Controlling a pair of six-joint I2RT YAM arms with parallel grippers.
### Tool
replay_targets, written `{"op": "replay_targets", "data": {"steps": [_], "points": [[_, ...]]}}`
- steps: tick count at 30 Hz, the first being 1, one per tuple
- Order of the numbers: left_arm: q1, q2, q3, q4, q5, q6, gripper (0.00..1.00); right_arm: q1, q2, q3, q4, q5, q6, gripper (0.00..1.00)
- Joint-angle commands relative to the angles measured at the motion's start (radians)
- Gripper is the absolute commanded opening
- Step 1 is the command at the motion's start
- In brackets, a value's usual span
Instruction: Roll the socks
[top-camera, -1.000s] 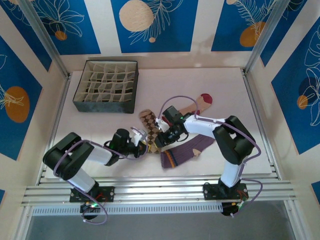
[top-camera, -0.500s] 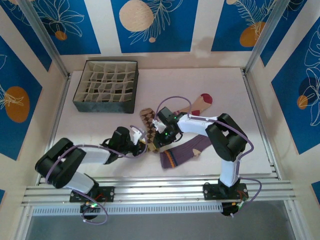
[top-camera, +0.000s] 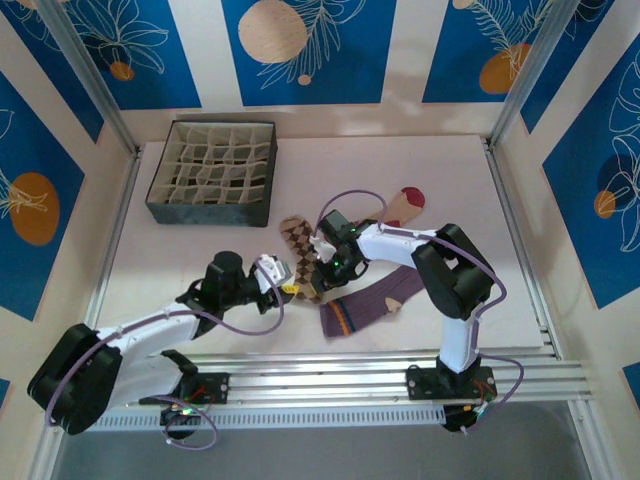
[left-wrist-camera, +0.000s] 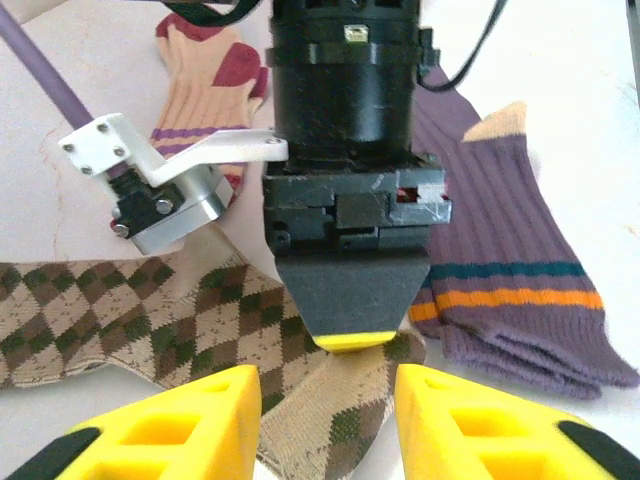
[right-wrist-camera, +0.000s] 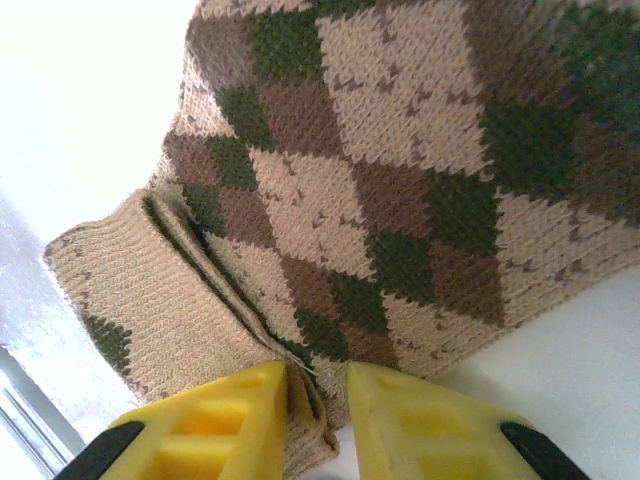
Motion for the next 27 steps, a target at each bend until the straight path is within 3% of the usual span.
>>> {"op": "replay_targets", "data": {"steps": [1,9,16,27], "points": [[-0.019,0.041,0.013,-0.005,0.048,0.116,0.39,-0.015,0.043,-0.014,-0.103,0.042,-0.015,0.24],[-0.088,0.107,0.039,0.024,-0.017,0.292,0.35,-0.055,0.024,-0.008,-0.159,0.007,-0.029,0.24],[-0.135,0.212,0.120,-0.061,-0.042,0.417,0.35,-0.072,0.032,0.012,-0.186,0.001,-0.045,0.24],[-0.148,0.349,0.132,0.029,-0.080,0.458,0.43,-0.082,0.067,0.046,-0.209,-0.028,-0.074,0.24]]}}
